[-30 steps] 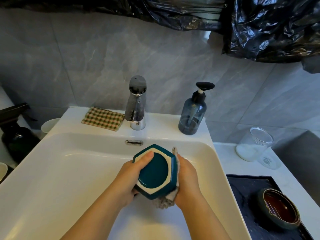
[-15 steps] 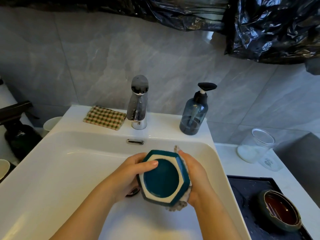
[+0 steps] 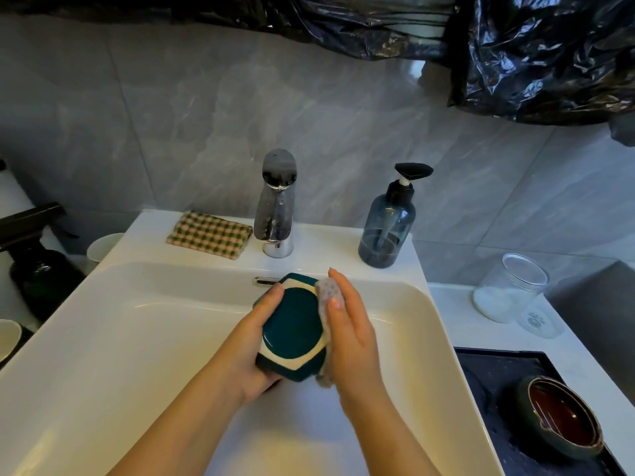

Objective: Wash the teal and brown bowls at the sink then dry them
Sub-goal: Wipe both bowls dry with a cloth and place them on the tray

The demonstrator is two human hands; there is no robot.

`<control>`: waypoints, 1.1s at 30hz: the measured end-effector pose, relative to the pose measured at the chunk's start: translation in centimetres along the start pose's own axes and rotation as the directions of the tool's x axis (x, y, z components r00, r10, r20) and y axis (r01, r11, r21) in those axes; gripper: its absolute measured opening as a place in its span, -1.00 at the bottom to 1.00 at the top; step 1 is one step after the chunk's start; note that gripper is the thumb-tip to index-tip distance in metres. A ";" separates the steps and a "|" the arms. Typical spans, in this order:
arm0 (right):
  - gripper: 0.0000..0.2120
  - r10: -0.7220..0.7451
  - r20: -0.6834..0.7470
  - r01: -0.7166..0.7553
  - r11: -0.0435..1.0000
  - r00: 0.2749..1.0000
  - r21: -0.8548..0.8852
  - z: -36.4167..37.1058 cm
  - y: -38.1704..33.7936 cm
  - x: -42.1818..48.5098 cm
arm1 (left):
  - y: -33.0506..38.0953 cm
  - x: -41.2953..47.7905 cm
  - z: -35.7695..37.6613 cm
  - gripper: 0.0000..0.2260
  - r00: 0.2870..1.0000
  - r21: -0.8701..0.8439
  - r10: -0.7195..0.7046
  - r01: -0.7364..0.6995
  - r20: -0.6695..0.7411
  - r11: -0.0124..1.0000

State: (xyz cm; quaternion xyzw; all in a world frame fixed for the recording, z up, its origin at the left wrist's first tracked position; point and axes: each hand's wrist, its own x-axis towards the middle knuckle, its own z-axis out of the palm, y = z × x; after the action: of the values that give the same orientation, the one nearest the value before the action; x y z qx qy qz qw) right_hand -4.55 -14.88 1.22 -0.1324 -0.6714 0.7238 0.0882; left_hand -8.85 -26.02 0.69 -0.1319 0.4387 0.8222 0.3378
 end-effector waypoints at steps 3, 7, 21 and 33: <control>-0.50 0.360 0.045 -0.360 0.902 0.932 0.238 -1.6 -0.9 0.6 | -0.1 -0.9 0.8 -0.60 0.999 0.159 0.036 -0.041 0.039 0.986; -0.60 0.350 -0.038 -0.332 0.913 0.936 0.237 -1.3 -1.2 0.2 | -0.9 -0.3 1.6 -0.56 0.997 0.030 0.065 -0.063 -0.046 0.998; -0.54 0.372 -0.039 -0.298 0.798 0.927 0.523 0.0 0.6 0.5 | -2.0 -0.1 2.7 -0.74 0.970 -0.155 0.165 -0.193 -0.178 0.969; -0.58 0.414 -0.205 -0.292 0.847 0.887 0.445 -1.1 0.6 1.3 | -2.3 -0.2 1.9 -0.69 0.993 0.008 0.110 -0.110 -0.037 0.994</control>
State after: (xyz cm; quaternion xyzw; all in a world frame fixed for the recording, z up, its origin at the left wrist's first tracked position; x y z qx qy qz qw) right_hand -5.45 -13.48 0.42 -0.3396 -0.4513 0.8218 0.0757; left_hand -6.97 -23.68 0.46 -0.1221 0.4541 0.8356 0.2841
